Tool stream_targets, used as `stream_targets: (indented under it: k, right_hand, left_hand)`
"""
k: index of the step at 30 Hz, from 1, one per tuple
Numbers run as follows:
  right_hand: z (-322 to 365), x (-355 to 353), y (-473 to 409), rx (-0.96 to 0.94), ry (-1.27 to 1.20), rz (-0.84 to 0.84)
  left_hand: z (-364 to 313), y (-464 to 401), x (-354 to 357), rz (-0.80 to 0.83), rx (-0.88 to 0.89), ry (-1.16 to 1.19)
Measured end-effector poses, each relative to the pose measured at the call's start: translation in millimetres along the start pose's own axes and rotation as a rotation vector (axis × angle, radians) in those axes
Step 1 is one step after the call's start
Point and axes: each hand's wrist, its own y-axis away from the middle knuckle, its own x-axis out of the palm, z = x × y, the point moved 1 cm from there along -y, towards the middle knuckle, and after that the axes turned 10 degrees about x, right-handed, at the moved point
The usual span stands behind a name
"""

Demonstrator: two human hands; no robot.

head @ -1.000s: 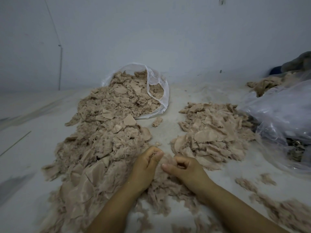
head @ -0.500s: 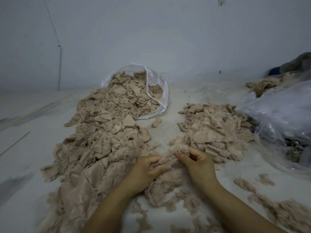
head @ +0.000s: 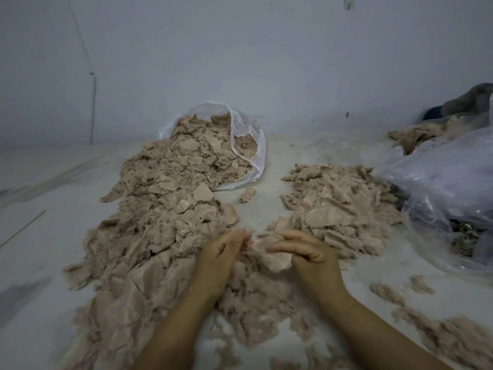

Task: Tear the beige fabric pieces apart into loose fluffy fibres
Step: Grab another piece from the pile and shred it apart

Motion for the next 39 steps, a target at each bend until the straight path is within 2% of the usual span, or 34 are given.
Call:
stream_targets:
  k: [3,5,8,10,12,15,19,21,23,25,27,28,29,32,34,37,39]
  right_hand:
    - [-1,3,1,-0.03,0.004,0.036]
    - [-2,3,2,0.0,0.001,0.077]
    - [-4,1,-1,0.18,-0.125,0.143]
    - [-5,2,-2,0.334,-0.295,0.239]
    - [-3,3,0,0.371,-0.33,0.293]
    - [-3,6,2,0.339,-0.218,0.264]
    - [-3,7,2,0.404,-0.19,0.197]
    - [-2,4,-1,0.42,-0.237,0.101]
    - [-2,-2,-7,0.409,-0.34,-0.007]
    - [-3,-6,-9,0.457,-0.41,-0.02]
    - [-3,-5,-5,0.535,-0.285,0.056]
    - [-3,-4,-3,0.558,-0.184,0.11]
    - [-3,-5,-2,0.55,-0.086,0.17]
    - [-5,-5,0,0.428,0.29,0.435]
    - [-4,-1,1,0.318,0.479,0.513]
    - [-7,1,1,0.242,0.443,0.354]
    - [-5,-1,0,0.331,0.276,0.27]
  left_hand:
    - [1,2,4,0.094,-0.109,0.119]
    - [1,2,5,0.027,-0.123,0.183]
    - [-2,0,4,-0.042,-0.124,0.223]
    - [-2,0,6,-0.005,-0.1,0.162]
    - [-3,1,9,0.037,-0.073,0.095]
    - [-4,1,10,0.025,-0.067,0.111]
    - [1,-3,6,-0.124,-0.087,0.16]
    - [2,-5,3,-0.169,-0.072,0.166]
    - [2,-4,1,-0.025,-0.044,0.11]
    - [7,1,0,0.298,-0.03,-0.072]
    - [12,5,1,0.527,0.021,-0.376]
    - [16,5,1,0.548,0.069,-0.499]
    - [18,3,0,0.521,0.113,-0.552]
    - [19,0,-2,0.344,0.219,-0.508]
    - [19,-1,-4,0.246,0.237,-0.464]
    - [18,-2,-4,0.226,0.222,-0.404]
    - [17,-3,-4,0.234,0.214,-0.365]
